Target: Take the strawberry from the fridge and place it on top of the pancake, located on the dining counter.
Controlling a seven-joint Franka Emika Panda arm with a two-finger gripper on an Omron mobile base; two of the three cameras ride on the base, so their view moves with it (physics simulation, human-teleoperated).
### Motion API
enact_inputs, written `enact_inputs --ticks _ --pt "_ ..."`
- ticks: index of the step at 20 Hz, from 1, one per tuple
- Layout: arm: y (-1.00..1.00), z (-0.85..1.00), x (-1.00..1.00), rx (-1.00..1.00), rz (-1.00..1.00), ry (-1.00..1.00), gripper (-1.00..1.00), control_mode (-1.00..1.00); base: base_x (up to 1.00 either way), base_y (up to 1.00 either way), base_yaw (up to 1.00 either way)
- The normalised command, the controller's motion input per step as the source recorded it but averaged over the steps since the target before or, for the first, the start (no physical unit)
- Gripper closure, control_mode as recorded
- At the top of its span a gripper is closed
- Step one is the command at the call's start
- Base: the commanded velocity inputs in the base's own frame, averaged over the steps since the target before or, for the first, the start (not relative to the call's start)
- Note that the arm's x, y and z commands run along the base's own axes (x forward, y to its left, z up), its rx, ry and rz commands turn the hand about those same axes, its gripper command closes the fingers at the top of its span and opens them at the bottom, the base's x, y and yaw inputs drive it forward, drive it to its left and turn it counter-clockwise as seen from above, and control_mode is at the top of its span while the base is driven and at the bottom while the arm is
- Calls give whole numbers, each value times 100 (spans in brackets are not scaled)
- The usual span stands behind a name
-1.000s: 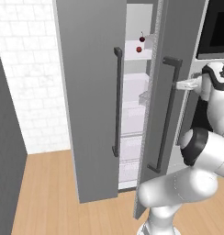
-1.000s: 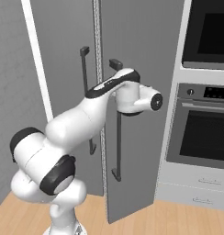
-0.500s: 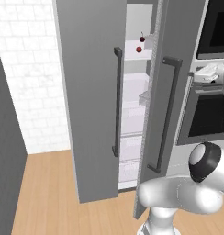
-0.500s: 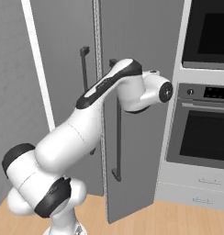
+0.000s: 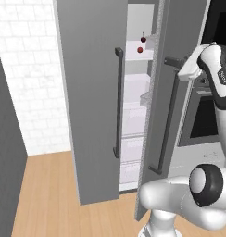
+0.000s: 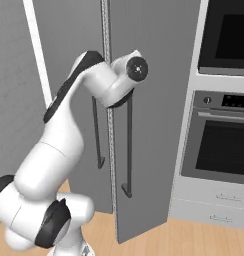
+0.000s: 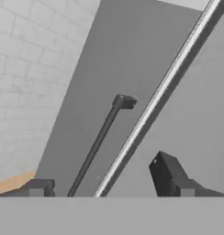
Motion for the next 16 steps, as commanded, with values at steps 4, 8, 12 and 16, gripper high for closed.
enact_inputs --ticks 4,8,12,16 --pt "98 16 0 -37 -7 0 -100 -100 0 0 0" --pt "100 -2 6 -36 -13 1 -100 -100 0 0 0" --pt "97 -16 24 -31 -17 0 -100 -100 0 0 0" --pt "72 -28 36 -24 -20 0 -100 -100 0 0 0"
